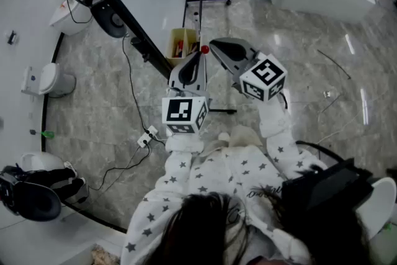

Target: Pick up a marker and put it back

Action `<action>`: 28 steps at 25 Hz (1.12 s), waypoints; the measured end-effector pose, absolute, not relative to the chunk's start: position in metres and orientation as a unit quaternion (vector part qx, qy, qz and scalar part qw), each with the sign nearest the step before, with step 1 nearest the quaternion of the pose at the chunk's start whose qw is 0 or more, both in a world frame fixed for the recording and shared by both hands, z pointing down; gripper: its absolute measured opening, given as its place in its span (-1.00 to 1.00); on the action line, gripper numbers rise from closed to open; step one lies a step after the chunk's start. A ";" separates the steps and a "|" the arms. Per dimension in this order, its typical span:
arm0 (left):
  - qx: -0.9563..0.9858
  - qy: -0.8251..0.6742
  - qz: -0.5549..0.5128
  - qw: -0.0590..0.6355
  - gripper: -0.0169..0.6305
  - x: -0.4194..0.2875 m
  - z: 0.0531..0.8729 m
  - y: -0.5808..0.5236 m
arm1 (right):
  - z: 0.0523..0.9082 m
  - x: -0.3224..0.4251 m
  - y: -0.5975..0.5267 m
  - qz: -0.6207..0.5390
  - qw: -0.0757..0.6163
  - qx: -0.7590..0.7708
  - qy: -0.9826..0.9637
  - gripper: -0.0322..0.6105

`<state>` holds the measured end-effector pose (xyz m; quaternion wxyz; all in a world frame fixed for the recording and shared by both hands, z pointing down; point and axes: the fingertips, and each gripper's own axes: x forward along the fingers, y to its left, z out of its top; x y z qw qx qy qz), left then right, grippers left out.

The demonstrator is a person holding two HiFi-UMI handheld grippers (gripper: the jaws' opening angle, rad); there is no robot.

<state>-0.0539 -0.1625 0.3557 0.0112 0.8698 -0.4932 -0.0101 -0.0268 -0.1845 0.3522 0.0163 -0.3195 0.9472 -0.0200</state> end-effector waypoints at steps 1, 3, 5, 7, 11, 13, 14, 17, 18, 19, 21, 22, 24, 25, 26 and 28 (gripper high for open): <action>0.870 -0.494 -0.009 0.010 -0.94 -0.054 0.353 -0.164 | 0.351 -0.028 -0.189 -0.019 0.011 -0.319 0.947 -0.88; 0.870 -0.494 -0.006 0.009 -0.95 -0.054 0.351 -0.167 | 0.350 -0.029 -0.199 -0.017 0.003 -0.321 0.947 -0.88; 0.868 -0.496 -0.002 0.008 -0.94 -0.054 0.352 -0.173 | 0.354 -0.029 -0.212 -0.015 -0.005 -0.325 0.946 -0.88; 0.864 -0.504 -0.003 0.012 -0.94 -0.058 0.354 -0.181 | 0.361 -0.032 -0.224 -0.016 -0.012 -0.325 0.946 -0.88; 0.853 -0.522 0.000 0.021 -0.94 -0.074 0.355 -0.189 | 0.374 -0.045 -0.243 -0.056 -0.004 -0.314 0.948 -0.52; 0.847 -0.530 0.002 0.025 -0.94 -0.083 0.356 -0.194 | 0.381 -0.055 -0.255 -0.067 -0.008 -0.309 0.949 -0.49; 0.845 -0.534 0.004 0.026 -0.94 -0.086 0.359 -0.197 | 0.386 -0.059 -0.261 -0.066 -0.014 -0.308 0.949 -0.49; 0.839 -0.543 0.013 0.030 -0.95 -0.090 0.366 -0.205 | 0.400 -0.063 -0.278 -0.073 -0.024 -0.302 0.950 -0.49; 0.837 -0.546 0.015 0.032 -0.94 -0.092 0.366 -0.206 | 0.402 -0.065 -0.281 -0.078 -0.024 -0.298 0.951 -0.49; 0.835 -0.549 0.018 0.034 -0.94 -0.095 0.365 -0.205 | 0.402 -0.069 -0.282 -0.082 -0.025 -0.293 0.952 -0.49; 0.832 -0.554 0.023 0.035 -0.94 -0.100 0.362 -0.202 | 0.401 -0.077 -0.282 -0.089 -0.026 -0.283 0.955 -0.49; 0.830 -0.556 0.024 0.035 -0.95 -0.101 0.362 -0.200 | 0.401 -0.081 -0.281 -0.091 -0.026 -0.278 0.956 -0.49; 0.828 -0.559 0.025 0.034 -0.94 -0.102 0.362 -0.197 | 0.403 -0.086 -0.280 -0.095 -0.026 -0.268 0.958 -0.49; 0.826 -0.561 0.027 0.034 -0.94 -0.102 0.362 -0.197 | 0.404 -0.089 -0.280 -0.098 -0.025 -0.262 0.960 -0.49; 0.824 -0.564 0.029 0.033 -0.94 -0.102 0.362 -0.196 | 0.404 -0.091 -0.279 -0.100 -0.026 -0.258 0.961 -0.49; 0.820 -0.570 0.031 0.032 -0.95 -0.104 0.362 -0.193 | 0.406 -0.096 -0.277 -0.106 -0.028 -0.248 0.963 -0.49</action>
